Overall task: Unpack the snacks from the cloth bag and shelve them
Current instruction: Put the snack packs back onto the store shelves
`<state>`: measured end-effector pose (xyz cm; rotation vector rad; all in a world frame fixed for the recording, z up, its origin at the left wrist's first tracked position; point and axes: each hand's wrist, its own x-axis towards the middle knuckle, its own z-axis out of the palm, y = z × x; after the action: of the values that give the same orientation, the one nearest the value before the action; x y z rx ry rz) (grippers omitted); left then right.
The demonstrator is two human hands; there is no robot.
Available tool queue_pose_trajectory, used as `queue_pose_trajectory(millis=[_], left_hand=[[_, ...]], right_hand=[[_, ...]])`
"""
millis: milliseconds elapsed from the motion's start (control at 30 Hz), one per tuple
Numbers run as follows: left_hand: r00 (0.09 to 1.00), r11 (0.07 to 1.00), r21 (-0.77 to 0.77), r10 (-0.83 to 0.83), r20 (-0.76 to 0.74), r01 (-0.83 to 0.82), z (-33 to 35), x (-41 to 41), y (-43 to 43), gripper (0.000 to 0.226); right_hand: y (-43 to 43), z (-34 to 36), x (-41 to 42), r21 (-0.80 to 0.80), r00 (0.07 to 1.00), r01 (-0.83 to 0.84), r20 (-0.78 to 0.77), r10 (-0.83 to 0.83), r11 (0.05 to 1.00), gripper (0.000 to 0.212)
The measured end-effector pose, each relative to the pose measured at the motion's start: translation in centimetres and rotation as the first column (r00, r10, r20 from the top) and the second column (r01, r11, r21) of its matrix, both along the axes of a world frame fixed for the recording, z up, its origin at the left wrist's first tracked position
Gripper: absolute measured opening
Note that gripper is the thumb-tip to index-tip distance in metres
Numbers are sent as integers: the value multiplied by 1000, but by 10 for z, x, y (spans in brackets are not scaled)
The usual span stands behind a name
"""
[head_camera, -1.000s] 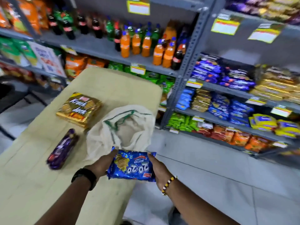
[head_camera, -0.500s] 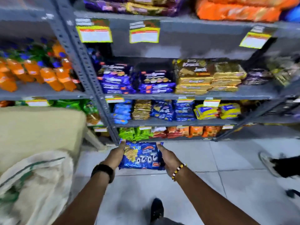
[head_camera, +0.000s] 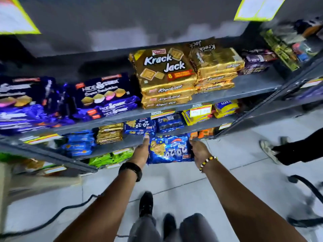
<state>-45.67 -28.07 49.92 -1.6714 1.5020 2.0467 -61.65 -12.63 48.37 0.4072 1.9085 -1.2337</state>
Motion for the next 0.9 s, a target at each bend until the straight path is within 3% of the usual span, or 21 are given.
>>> queue_pose_trajectory(millis=[133,233,300,433,467,500,567,633,733,833,900], left_hand=[[997,997,-30,69,40,-68,-51,-54,-11,86],[995,995,-54,91,52,-88,-91,-91,-19,83],[993,991,-68,117,27,-115,-114,-115,-24,75],[994,986,-125,108,-15,-109,-156,-154,-42,87],[995,983,-152,99,-19,-101,-165,-162,-49,87],[996,981,-172,93,-18,-94,-173,-169,-55,85],[997,978,-192,83,1,-81,-184,-184,-69,82],[999,973,-227,49,2,-47,-188,-197,-80,75],[999,964,-264,35,-7,-36,-197,-213,-89,71],[999,959,-281,34,29,-25,-208,-221,-95,72],[998,962,-272,49,49,-34,-211,-222,-98,71]], right_hand=[[-14,-37,-50,25,985,-168,-40,169,985,30],[-27,-74,-88,110,932,-315,-152,329,943,41],[-36,-100,-112,252,869,-391,-215,445,885,38],[-54,-130,-145,470,624,-494,-394,675,731,35],[-59,-138,-153,495,576,-499,-423,699,711,34],[-63,-145,-159,470,591,-490,-440,677,734,33],[-76,-159,-173,332,720,-439,-426,548,835,36],[-88,-171,-187,282,740,-445,-419,527,850,38],[-107,-179,-196,273,675,-519,-451,585,810,42],[-122,-189,-203,344,528,-589,-521,670,732,43],[-129,-197,-208,361,524,-568,-535,663,740,42]])
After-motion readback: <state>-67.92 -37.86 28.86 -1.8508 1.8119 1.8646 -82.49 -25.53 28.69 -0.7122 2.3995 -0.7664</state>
